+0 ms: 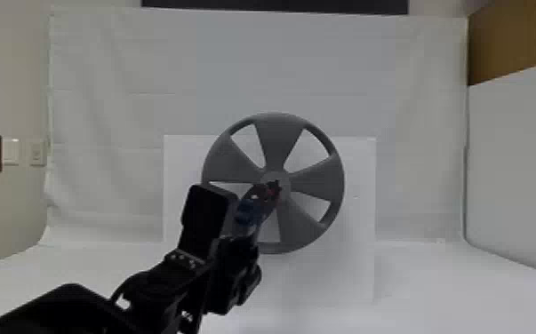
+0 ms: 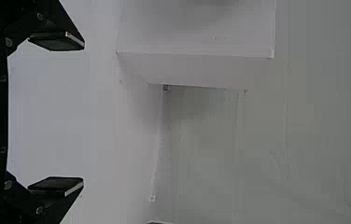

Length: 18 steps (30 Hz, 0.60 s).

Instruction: Grasp the drill and bring into the middle of wheel

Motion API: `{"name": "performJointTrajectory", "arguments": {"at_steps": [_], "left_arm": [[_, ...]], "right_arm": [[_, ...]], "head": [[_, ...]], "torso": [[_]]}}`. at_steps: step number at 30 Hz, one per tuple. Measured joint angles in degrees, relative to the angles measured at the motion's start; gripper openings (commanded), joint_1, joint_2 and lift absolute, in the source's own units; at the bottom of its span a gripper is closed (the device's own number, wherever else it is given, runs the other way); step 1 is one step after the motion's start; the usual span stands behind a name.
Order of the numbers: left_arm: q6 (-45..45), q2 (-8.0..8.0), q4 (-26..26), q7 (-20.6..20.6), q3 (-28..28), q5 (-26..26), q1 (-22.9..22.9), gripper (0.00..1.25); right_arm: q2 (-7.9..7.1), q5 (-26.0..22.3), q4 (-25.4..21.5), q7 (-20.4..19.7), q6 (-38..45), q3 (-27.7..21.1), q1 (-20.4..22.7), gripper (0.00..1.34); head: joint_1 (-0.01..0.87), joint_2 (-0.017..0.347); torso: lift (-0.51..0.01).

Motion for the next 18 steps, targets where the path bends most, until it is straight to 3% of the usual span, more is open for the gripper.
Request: {"name": "performJointTrajectory", "arguments": {"at_steps": [11, 18], "left_arm": [[-4.29, 0.0, -3.38, -0.93, 4.13, 2.23, 4.85, 0.04], [-6.87, 0.0, -5.66, 7.37, 7.06, 5.92, 9.8, 0.04]], "right_arm": [[0.09, -0.28, 0.0, 0.0, 0.0, -0.54, 0.24, 1.08], [0.33, -0.43, 0.0, 0.0, 0.0, -0.83, 0.34, 1.08]], "head": [[0.0, 0.0], [0.0, 0.0]], "torso": [[-0.406], [-0.406]]}}
